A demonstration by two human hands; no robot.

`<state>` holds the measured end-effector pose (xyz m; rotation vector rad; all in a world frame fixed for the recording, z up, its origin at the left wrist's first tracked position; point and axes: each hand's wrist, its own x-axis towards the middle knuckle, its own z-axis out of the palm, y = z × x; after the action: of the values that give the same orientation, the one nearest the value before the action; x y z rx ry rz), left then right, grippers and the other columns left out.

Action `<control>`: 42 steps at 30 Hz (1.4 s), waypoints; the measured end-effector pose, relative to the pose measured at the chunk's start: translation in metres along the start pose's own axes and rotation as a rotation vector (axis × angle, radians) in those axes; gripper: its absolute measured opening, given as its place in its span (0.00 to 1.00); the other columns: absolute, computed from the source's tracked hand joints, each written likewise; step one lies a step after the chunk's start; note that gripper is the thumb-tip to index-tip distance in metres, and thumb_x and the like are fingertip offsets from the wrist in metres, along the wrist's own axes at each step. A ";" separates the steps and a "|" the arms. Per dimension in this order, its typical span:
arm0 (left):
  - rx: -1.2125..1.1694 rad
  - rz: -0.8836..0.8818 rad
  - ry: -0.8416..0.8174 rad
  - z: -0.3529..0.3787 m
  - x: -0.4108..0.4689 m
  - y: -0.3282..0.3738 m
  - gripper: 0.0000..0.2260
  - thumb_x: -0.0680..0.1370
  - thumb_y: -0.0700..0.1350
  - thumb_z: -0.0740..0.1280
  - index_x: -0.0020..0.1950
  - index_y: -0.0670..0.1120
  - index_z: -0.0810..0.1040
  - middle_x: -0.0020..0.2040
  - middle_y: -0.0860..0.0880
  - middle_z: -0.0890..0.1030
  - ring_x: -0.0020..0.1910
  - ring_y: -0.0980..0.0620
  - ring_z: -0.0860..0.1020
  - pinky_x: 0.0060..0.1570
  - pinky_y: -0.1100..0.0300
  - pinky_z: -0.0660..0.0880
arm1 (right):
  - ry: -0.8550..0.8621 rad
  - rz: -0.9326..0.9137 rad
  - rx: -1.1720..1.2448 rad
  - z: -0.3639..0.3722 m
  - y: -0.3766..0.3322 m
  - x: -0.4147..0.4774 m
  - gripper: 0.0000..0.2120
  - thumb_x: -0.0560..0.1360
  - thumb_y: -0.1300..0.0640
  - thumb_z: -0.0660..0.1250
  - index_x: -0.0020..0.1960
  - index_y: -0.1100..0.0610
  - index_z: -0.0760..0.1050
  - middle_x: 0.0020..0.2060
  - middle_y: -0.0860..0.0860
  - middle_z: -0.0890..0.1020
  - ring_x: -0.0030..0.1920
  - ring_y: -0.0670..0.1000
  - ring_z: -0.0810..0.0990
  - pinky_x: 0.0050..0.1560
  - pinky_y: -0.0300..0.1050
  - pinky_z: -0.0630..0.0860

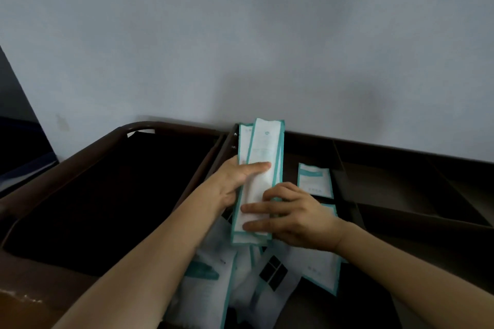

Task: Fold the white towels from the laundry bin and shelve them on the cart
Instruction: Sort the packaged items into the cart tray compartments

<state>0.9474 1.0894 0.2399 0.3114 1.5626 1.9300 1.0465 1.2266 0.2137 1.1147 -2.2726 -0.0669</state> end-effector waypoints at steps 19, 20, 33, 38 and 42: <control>-0.043 0.251 0.424 -0.025 -0.001 0.012 0.15 0.71 0.36 0.72 0.56 0.43 0.75 0.47 0.48 0.81 0.42 0.52 0.81 0.43 0.58 0.79 | -0.507 1.042 0.423 0.040 0.039 0.043 0.21 0.76 0.54 0.64 0.68 0.57 0.70 0.65 0.56 0.73 0.64 0.57 0.72 0.61 0.41 0.65; -0.037 0.255 0.431 -0.026 0.000 0.012 0.14 0.71 0.36 0.72 0.55 0.43 0.75 0.47 0.48 0.81 0.42 0.52 0.81 0.42 0.58 0.79 | -0.560 0.989 0.443 0.042 0.037 0.046 0.23 0.75 0.53 0.65 0.69 0.57 0.69 0.66 0.57 0.71 0.66 0.57 0.70 0.63 0.42 0.63; -0.005 0.212 0.331 -0.031 0.003 0.013 0.14 0.73 0.34 0.69 0.58 0.42 0.76 0.47 0.47 0.81 0.42 0.51 0.81 0.40 0.60 0.80 | -0.835 0.982 0.467 0.046 0.028 0.061 0.35 0.77 0.56 0.65 0.76 0.61 0.48 0.74 0.59 0.54 0.73 0.61 0.53 0.72 0.55 0.53; -0.049 0.204 0.348 -0.035 0.004 0.014 0.16 0.72 0.34 0.70 0.59 0.40 0.76 0.52 0.42 0.81 0.44 0.48 0.81 0.43 0.56 0.79 | -0.306 1.236 0.953 0.054 0.023 0.062 0.26 0.73 0.65 0.69 0.69 0.64 0.65 0.64 0.55 0.72 0.59 0.48 0.71 0.62 0.40 0.69; -0.034 0.196 0.346 -0.032 0.005 0.010 0.17 0.72 0.34 0.70 0.60 0.40 0.75 0.52 0.43 0.81 0.44 0.48 0.81 0.43 0.55 0.79 | -0.206 1.480 0.913 0.060 0.026 0.062 0.17 0.76 0.64 0.66 0.63 0.66 0.73 0.59 0.58 0.78 0.54 0.52 0.78 0.53 0.41 0.74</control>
<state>0.9223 1.0659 0.2396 0.1225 1.7691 2.2531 0.9672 1.1857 0.2031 -0.5427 -2.7619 1.5549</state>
